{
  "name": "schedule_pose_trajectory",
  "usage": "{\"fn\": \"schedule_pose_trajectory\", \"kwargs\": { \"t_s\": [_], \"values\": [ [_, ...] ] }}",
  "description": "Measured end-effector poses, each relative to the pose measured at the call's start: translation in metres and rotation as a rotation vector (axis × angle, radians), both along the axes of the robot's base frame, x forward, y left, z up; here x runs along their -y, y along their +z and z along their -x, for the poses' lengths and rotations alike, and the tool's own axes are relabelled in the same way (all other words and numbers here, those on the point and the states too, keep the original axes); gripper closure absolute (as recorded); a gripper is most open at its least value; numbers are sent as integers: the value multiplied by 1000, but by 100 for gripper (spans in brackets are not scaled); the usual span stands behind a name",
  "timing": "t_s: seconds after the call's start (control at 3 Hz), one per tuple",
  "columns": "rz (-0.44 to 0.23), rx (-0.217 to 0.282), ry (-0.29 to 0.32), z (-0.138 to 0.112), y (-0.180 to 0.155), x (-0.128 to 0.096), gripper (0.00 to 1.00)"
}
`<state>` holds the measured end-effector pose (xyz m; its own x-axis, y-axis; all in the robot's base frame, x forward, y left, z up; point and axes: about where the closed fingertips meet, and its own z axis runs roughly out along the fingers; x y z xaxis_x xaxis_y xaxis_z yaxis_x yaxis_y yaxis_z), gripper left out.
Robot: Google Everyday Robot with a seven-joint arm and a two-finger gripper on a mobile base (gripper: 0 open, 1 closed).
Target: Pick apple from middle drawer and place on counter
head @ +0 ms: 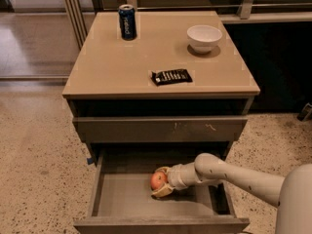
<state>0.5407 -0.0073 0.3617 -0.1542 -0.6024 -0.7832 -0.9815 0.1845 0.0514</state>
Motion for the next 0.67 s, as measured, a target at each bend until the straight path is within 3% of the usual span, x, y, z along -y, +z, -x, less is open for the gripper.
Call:
{"fn": "schedule_pose_trajectory", "kwargs": {
  "t_s": [0.33,0.67],
  "values": [
    [-22,6,12,9,33,11,98],
    [-36,-20,21,28,88,30,100]
  ]
}}
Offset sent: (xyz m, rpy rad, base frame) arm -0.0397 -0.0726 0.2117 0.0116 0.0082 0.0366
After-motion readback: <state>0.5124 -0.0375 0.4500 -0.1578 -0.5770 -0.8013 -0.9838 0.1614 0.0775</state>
